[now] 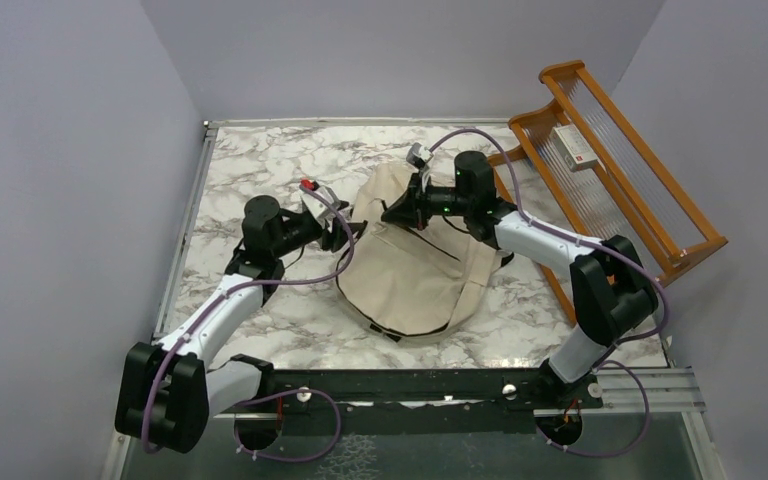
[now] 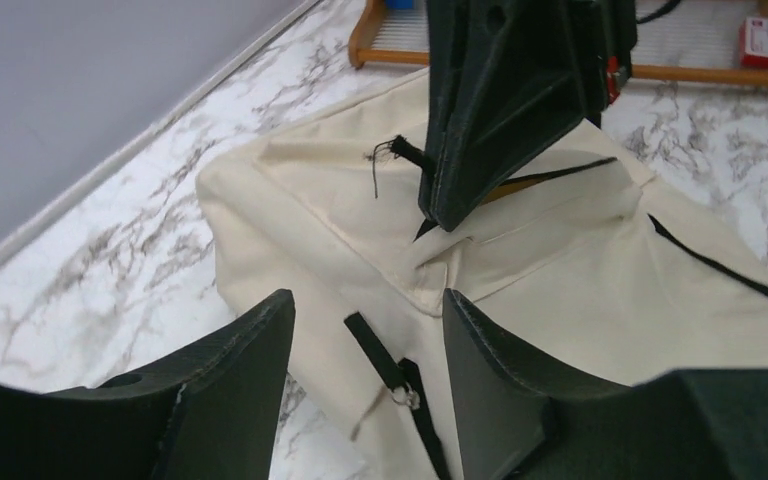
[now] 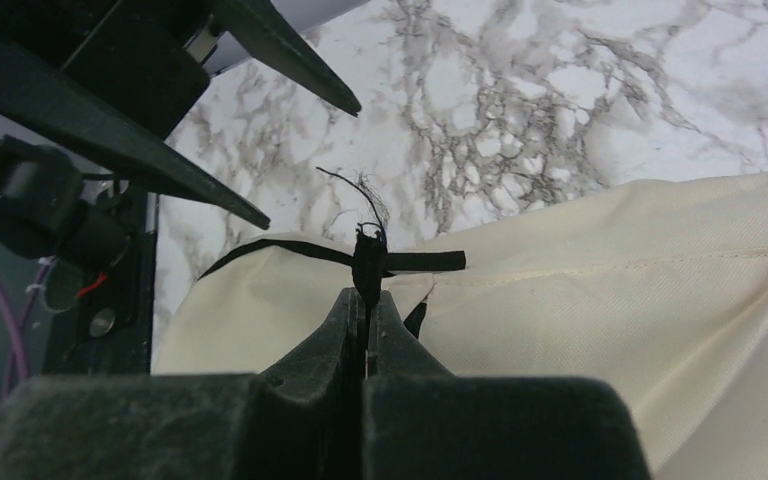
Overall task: Pack the student bag
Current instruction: Zip the student bag at the center of the board.
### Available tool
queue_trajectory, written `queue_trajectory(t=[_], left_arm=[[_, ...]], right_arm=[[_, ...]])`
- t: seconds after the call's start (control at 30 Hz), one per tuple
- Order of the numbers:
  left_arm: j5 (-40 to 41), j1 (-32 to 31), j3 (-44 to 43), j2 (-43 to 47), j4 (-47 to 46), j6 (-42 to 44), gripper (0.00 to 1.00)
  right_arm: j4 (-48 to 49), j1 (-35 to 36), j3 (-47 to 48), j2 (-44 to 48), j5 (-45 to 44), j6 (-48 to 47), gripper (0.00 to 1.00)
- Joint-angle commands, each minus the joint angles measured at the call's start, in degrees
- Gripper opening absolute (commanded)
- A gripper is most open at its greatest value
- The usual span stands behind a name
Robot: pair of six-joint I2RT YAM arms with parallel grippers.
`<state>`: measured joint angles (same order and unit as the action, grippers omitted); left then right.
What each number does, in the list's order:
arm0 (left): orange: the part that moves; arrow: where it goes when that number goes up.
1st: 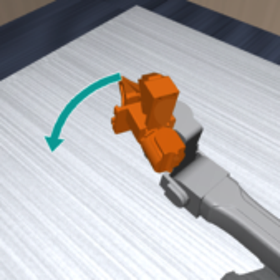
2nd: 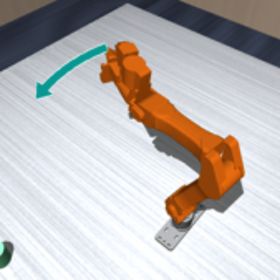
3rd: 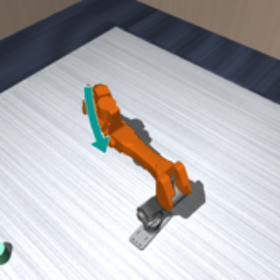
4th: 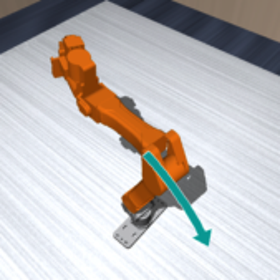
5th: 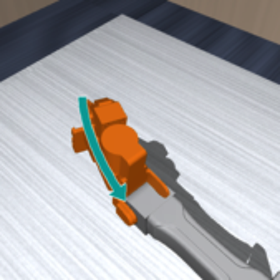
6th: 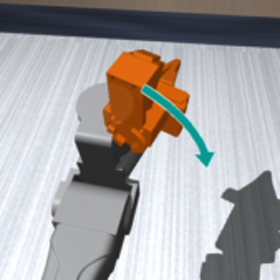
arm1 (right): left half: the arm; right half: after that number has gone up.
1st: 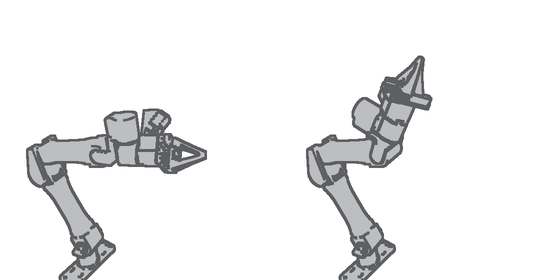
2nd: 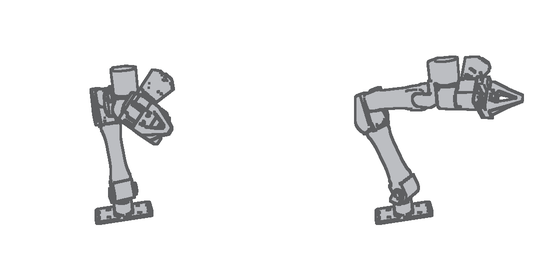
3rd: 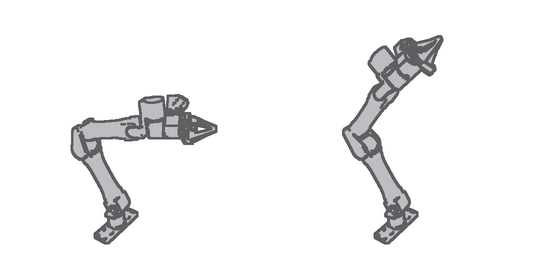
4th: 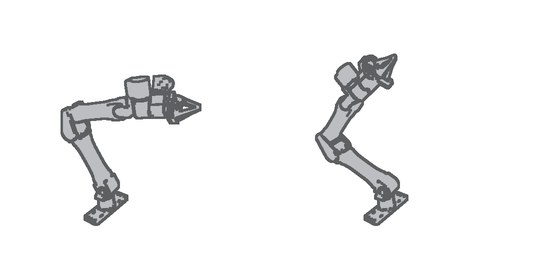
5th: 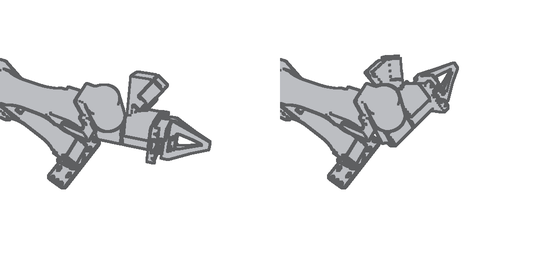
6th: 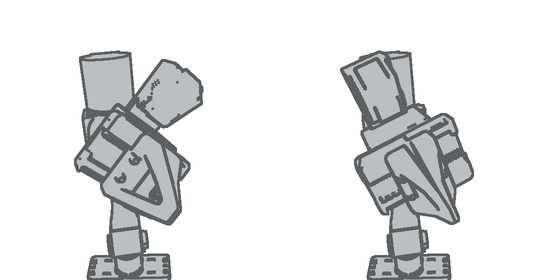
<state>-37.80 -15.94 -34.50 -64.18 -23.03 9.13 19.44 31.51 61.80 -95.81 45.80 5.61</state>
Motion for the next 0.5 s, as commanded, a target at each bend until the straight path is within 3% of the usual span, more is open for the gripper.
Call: queue_trajectory(t=[0.0,0.2,0.47], left_arm=[[-14.6,-0.3,0.5,0.0,-1.9,10.9,0.55],[-19.8,-3.5,0.6,-2.0,-1.9,13.2,0.53],[-14.2,-5.5,-1.6,-8.3,-1.9,13.3,0.52]], right_arm=[[2.1,0.6,2.7,4.2,9.8,-0.3,0.00],[3.9,0.6,1.9,4.2,7.8,1.2,0.00],[5.5,0.6,0.8,4.3,8.5,2.5,0.01]])
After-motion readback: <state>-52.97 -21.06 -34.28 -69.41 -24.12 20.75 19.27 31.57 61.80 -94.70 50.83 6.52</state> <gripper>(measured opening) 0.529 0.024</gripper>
